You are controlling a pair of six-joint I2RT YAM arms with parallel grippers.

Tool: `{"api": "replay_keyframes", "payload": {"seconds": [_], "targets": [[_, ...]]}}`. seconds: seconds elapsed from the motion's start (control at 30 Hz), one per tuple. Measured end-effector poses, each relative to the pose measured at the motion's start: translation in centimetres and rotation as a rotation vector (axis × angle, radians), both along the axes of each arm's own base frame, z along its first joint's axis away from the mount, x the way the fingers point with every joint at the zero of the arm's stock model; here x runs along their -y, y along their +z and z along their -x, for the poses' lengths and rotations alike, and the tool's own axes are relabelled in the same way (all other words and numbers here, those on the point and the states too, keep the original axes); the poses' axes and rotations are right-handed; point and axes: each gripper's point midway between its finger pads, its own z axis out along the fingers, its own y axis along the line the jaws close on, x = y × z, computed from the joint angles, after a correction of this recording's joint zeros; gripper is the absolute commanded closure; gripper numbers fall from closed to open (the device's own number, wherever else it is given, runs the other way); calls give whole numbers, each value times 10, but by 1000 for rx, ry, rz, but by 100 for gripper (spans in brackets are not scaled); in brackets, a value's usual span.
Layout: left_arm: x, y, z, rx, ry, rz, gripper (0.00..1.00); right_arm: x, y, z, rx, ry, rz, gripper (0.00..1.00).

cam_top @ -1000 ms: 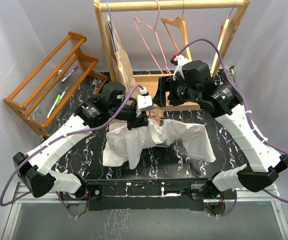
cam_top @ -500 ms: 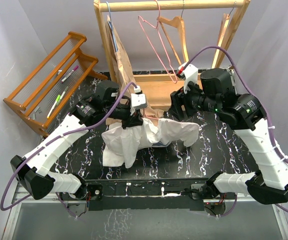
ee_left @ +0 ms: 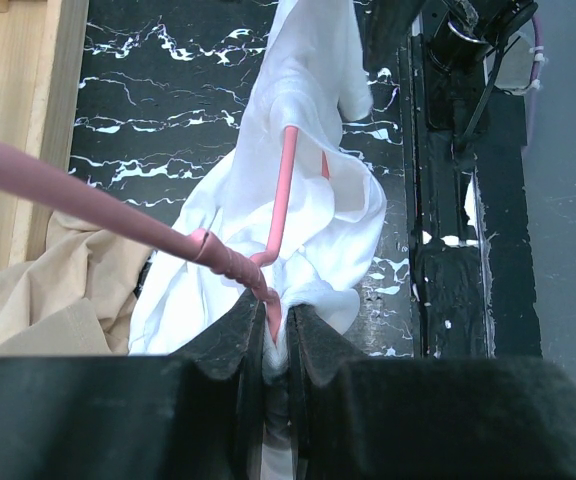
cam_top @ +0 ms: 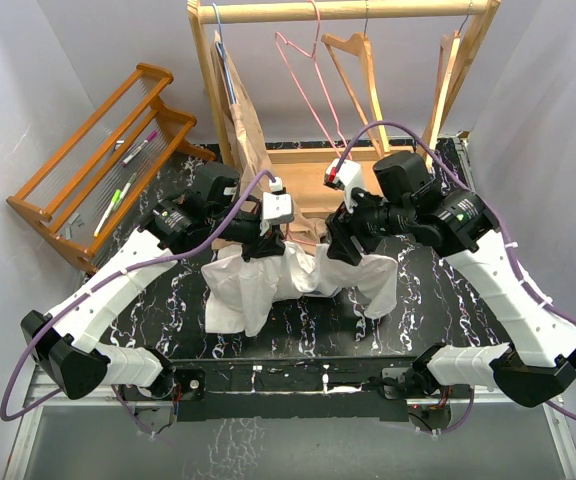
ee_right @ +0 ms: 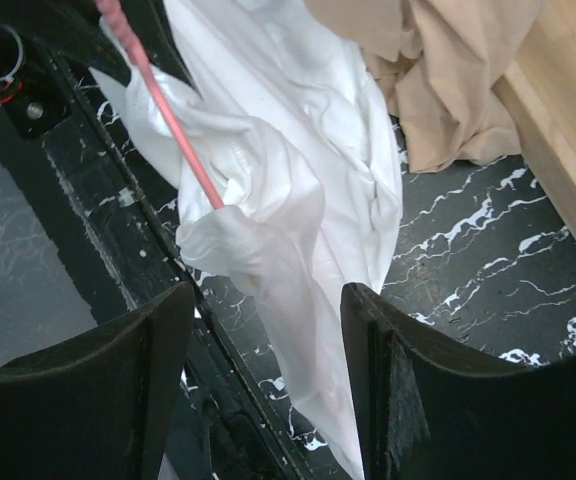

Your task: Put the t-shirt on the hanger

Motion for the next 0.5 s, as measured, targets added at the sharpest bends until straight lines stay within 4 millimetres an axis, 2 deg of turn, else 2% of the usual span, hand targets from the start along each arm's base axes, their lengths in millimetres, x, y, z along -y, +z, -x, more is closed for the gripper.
{"api": "replay_keyframes", "payload": {"seconds": [0.2,0.3,0.37,0.4,0.43,0.5], "targets": [[0,0,0,0,-1,0,100,-6,-17,6,-34,65,1,39],[0,1,1,-2,-3,3,100,-5,-35,8,-63,71,24,46],[1,2,1,-3,-5,7,100,-5,-44,8,-72,69,34,68],[1,3,1,-3,-5,9,100,-5,-46,7,-71,71,38,84],[1,3,1,-3,-6,10,100,-5,-48,6,-68,68,39,91],[1,6,-1,6,3,14,100,-7,-47,7,-59,87,33,92]]}}
